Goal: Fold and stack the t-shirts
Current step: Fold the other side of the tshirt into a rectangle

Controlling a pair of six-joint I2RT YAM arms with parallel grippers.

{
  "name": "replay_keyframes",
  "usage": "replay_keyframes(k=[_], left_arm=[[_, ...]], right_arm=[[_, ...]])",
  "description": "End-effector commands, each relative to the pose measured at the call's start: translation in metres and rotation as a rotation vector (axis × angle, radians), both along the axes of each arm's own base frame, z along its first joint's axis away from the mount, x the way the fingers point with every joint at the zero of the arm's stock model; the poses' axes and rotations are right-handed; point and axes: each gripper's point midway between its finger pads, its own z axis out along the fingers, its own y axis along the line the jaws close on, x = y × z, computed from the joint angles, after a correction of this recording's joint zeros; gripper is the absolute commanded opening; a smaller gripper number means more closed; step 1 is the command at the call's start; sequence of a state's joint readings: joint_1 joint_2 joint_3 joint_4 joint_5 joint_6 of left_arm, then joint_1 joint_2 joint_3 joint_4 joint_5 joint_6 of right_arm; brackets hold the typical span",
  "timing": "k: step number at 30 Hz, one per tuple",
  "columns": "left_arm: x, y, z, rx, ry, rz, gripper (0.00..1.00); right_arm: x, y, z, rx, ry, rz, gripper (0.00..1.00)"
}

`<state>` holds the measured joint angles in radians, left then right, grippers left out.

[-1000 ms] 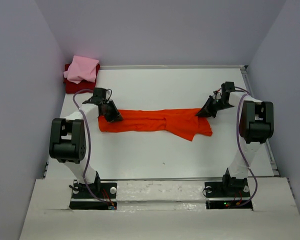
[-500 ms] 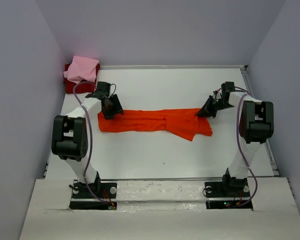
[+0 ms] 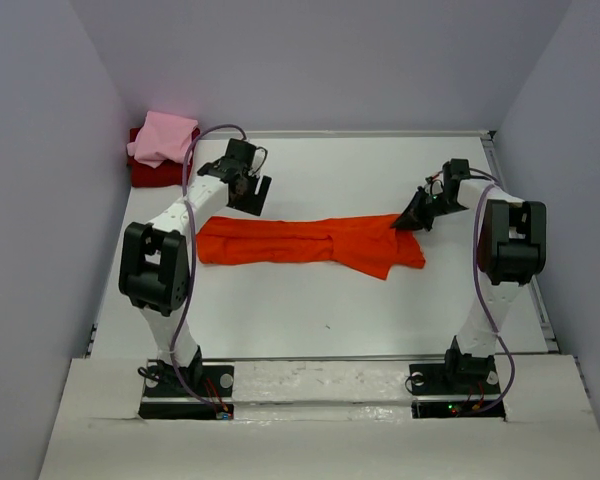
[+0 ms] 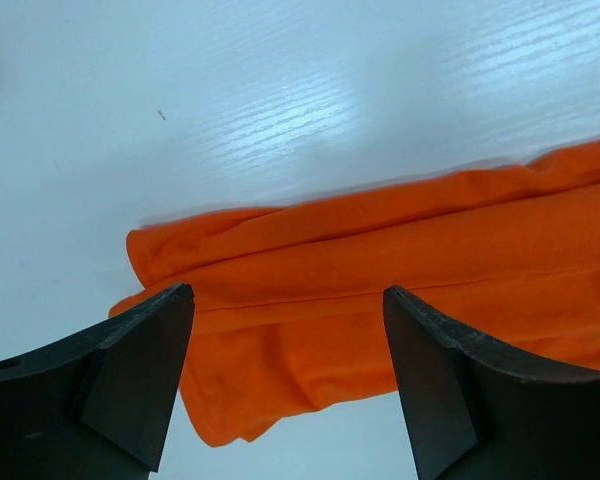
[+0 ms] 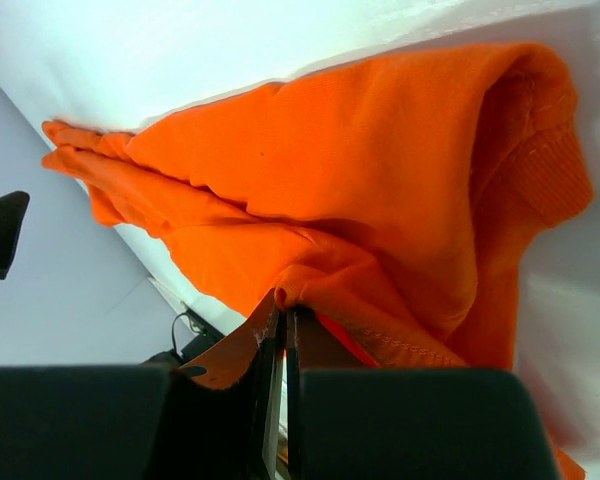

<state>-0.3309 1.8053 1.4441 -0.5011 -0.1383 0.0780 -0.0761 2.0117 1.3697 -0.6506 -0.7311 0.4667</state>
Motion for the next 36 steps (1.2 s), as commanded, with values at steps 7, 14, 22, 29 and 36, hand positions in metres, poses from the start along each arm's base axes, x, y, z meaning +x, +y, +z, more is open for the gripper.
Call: replay_keyframes(k=[7, 14, 22, 29, 36], left_arm=[[-0.025, -0.037, 0.006, -0.014, 0.035, -0.481, 0.90], [-0.052, -0.068, -0.013, -0.132, 0.145, -0.693, 0.99], [-0.057, -0.063, -0.046, -0.034, 0.206, -0.727, 0.79], [-0.054, -0.063, -0.059, -0.018, 0.227, -0.720, 0.78], [-0.046, -0.063, -0.069, -0.006, 0.238, -0.707, 0.73]], right_arm=[[0.002, 0.003, 0.013, -0.009, -0.035, 0.057, 0.04], [0.005, 0.003, 0.018, -0.006, -0.050, 0.066, 0.04], [0.004, 0.004, 0.025, 0.000, -0.062, 0.068, 0.04], [-0.001, 0.004, 0.022, -0.005, -0.057, 0.069, 0.04], [-0.002, 0.005, 0.023, 0.001, -0.060, 0.070, 0.04]])
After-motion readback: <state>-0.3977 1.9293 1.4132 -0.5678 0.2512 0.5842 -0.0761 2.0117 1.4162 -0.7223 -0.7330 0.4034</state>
